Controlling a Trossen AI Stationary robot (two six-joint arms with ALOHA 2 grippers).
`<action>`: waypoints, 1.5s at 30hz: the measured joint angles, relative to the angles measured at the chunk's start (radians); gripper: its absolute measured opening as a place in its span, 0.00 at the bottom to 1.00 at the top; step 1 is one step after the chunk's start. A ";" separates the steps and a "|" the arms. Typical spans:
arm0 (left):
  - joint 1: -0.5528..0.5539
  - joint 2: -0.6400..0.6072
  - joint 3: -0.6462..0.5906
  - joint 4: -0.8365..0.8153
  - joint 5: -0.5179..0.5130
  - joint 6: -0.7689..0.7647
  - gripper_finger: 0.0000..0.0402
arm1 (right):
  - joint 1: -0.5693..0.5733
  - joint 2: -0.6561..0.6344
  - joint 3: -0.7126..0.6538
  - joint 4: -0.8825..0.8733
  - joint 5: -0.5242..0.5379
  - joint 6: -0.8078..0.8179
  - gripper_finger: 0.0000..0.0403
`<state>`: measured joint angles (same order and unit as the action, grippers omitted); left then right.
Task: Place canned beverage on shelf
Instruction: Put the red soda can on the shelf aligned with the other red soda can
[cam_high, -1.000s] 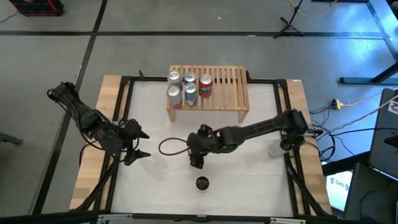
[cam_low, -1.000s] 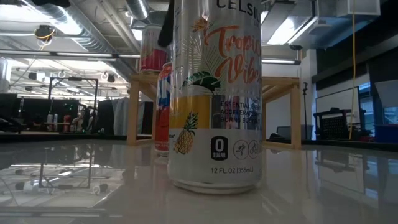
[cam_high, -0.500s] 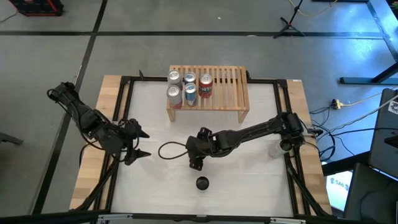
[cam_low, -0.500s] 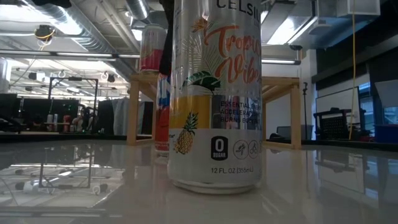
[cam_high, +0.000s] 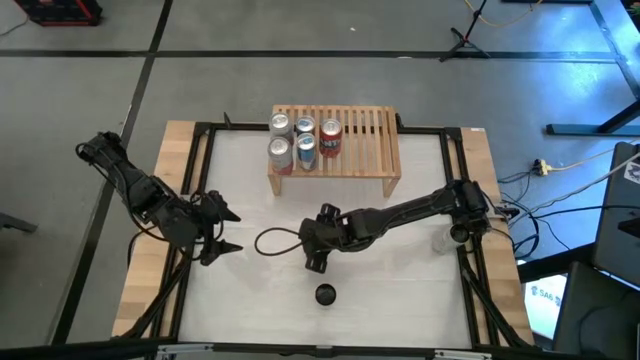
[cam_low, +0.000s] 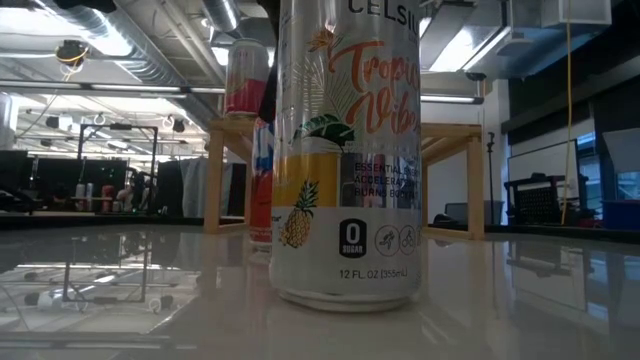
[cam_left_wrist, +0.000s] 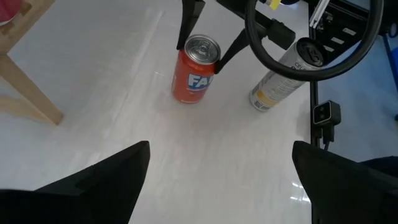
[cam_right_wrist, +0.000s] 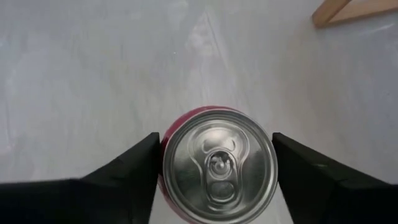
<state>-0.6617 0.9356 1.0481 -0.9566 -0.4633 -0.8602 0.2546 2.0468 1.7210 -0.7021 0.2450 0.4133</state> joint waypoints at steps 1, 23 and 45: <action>0.000 0.000 0.000 0.000 0.000 0.000 0.96 | 0.000 0.000 -0.001 -0.001 0.000 0.000 0.68; 0.000 0.000 0.000 0.002 -0.026 0.000 0.96 | 0.000 0.016 -0.003 0.014 -0.012 -0.056 0.64; 0.000 0.001 0.000 0.008 -0.027 0.006 0.96 | -0.127 -0.031 0.539 -0.510 -0.001 -0.292 0.64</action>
<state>-0.6615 0.9367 1.0485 -0.9482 -0.4906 -0.8547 0.1280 2.0155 2.2603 -1.2119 0.2440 0.1214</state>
